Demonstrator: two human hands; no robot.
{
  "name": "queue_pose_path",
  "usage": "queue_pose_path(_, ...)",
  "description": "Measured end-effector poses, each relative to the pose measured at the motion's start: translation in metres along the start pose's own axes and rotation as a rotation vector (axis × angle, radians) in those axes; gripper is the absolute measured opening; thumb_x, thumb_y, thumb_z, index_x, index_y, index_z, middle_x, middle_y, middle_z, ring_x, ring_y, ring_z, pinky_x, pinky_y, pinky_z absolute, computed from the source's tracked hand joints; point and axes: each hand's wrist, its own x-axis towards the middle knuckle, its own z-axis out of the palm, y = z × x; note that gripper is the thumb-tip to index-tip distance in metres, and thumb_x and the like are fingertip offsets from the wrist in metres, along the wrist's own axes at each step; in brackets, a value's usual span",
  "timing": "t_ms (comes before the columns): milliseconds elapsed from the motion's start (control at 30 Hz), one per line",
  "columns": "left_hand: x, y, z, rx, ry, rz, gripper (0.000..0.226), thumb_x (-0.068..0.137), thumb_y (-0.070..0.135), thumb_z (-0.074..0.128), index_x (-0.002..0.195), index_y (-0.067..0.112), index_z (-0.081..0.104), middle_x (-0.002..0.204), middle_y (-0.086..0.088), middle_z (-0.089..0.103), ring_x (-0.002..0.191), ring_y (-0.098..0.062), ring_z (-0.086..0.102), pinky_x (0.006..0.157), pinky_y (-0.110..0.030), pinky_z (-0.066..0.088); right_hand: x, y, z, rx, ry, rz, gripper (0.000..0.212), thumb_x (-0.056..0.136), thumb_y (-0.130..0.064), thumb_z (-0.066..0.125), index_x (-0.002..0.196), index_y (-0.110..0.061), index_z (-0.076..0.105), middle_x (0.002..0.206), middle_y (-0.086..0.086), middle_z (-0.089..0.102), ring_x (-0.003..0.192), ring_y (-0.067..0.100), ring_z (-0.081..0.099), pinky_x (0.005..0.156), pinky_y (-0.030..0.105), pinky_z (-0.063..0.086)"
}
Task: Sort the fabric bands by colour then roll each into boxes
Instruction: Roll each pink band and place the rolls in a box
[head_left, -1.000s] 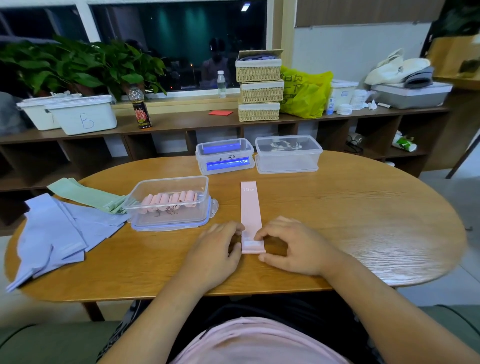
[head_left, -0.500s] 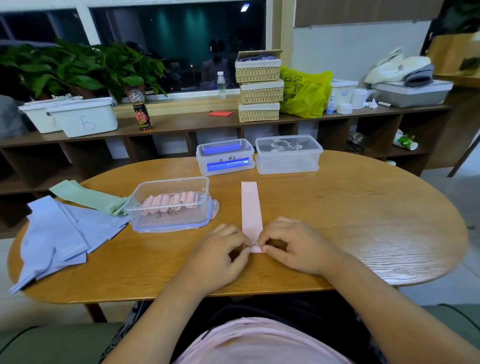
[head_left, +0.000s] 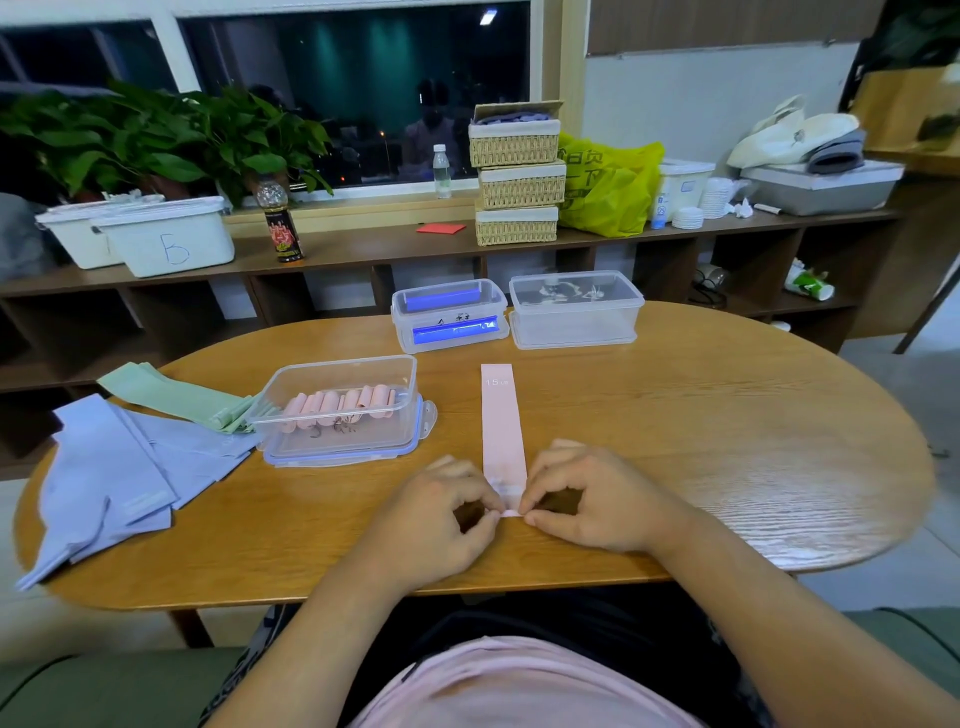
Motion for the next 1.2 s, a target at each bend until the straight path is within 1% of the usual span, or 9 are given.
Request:
queue_pose_path(200, 0.000, 0.000, 0.002, 0.027, 0.011, -0.009, 0.011, 0.095, 0.036, 0.071, 0.101, 0.035, 0.080, 0.099, 0.023, 0.064, 0.103, -0.003, 0.056, 0.088, -0.026, 0.050, 0.001, 0.003, 0.002, -0.012, 0.001, 0.022, 0.009, 0.092, -0.038, 0.079, 0.101, -0.036, 0.081, 0.099, -0.020, 0.070, 0.098, 0.010, 0.062, 0.086, 0.040, 0.053)
queue_pose_path(367, 0.001, 0.000, 0.004, 0.047, 0.040, -0.011, 0.015, 0.096, 0.039, 0.067, 0.102, 0.035, 0.081, 0.099, 0.022, 0.065, 0.101, -0.004, 0.056, 0.089, -0.029, 0.050, 0.001, 0.003, 0.002, -0.013, 0.027, 0.029, 0.009, 0.092, -0.038, 0.080, 0.101, -0.036, 0.081, 0.099, -0.021, 0.069, 0.099, 0.010, 0.062, 0.087, 0.038, 0.053)
queue_pose_path(567, -0.001, 0.006, 0.003, 0.134, 0.079, -0.002, 0.027, 0.100, 0.050, 0.060, 0.104, 0.035, 0.082, 0.097, 0.021, 0.065, 0.098, -0.002, 0.052, 0.084, -0.027, 0.049, 0.000, 0.002, 0.003, -0.119, 0.083, 0.025, 0.016, 0.096, -0.050, 0.074, 0.106, -0.040, 0.081, 0.100, -0.025, 0.067, 0.097, 0.004, 0.058, 0.083, 0.034, 0.052)
queue_pose_path(633, -0.002, 0.007, 0.003, 0.177, 0.079, 0.002, 0.031, 0.102, 0.053, 0.057, 0.109, 0.036, 0.082, 0.100, 0.021, 0.066, 0.099, -0.002, 0.051, 0.084, -0.026, 0.048, 0.000, 0.000, 0.002, -0.184, 0.081, 0.025, 0.020, 0.098, -0.055, 0.068, 0.108, -0.043, 0.081, 0.100, -0.025, 0.065, 0.096, 0.002, 0.055, 0.081, 0.034, 0.052)
queue_pose_path(700, -0.003, 0.006, 0.003, 0.208, 0.077, -0.002, 0.035, 0.102, 0.056, 0.055, 0.115, 0.037, 0.082, 0.104, 0.021, 0.067, 0.101, -0.002, 0.051, 0.085, -0.026, 0.048, 0.001, -0.003, 0.001, -0.223, 0.082, 0.026, 0.022, 0.099, -0.056, 0.066, 0.108, -0.042, 0.080, 0.103, -0.025, 0.063, 0.097, 0.002, 0.054, 0.081, 0.035, 0.052)
queue_pose_path(800, -0.003, 0.004, 0.004, 0.247, 0.055, -0.021, 0.040, 0.102, 0.059, 0.052, 0.124, 0.039, 0.079, 0.111, 0.021, 0.068, 0.107, -0.002, 0.051, 0.090, -0.026, 0.048, -0.001, -0.007, 0.000, -0.229, 0.079, -0.025, 0.020, 0.099, -0.047, 0.067, 0.112, -0.039, 0.080, 0.114, -0.023, 0.060, 0.102, 0.004, 0.055, 0.083, 0.033, 0.052)
queue_pose_path(867, -0.003, 0.003, 0.005, 0.277, 0.042, -0.032, 0.043, 0.102, 0.061, 0.051, 0.129, 0.038, 0.076, 0.118, 0.019, 0.068, 0.111, -0.003, 0.052, 0.094, -0.027, 0.048, -0.001, -0.009, 0.001, -0.205, 0.039, -0.065, 0.019, 0.099, -0.040, 0.069, 0.115, -0.037, 0.080, 0.116, -0.022, 0.062, 0.101, 0.004, 0.056, 0.084, 0.032, 0.052)
queue_pose_path(1100, -0.002, 0.005, 0.005, 0.315, 0.003, -0.086, 0.053, 0.100, 0.067, 0.045, 0.139, 0.039, 0.069, 0.133, 0.020, 0.063, 0.125, -0.005, 0.048, 0.105, -0.033, 0.047, -0.001, -0.009, 0.000, -0.216, 0.019, -0.006, 0.025, 0.100, -0.042, 0.064, 0.121, -0.038, 0.076, 0.118, -0.024, 0.066, 0.108, -0.001, 0.053, 0.089, 0.034, 0.053)
queue_pose_path(1200, 0.000, 0.004, 0.005, 0.274, 0.006, -0.116, 0.055, 0.100, 0.064, 0.048, 0.146, 0.036, 0.061, 0.137, 0.021, 0.058, 0.125, -0.004, 0.046, 0.105, -0.027, 0.043, 0.000, -0.009, 0.000, -0.223, 0.029, 0.012, 0.026, 0.100, -0.040, 0.063, 0.122, -0.036, 0.076, 0.120, -0.024, 0.067, 0.112, 0.001, 0.054, 0.092, 0.035, 0.053)
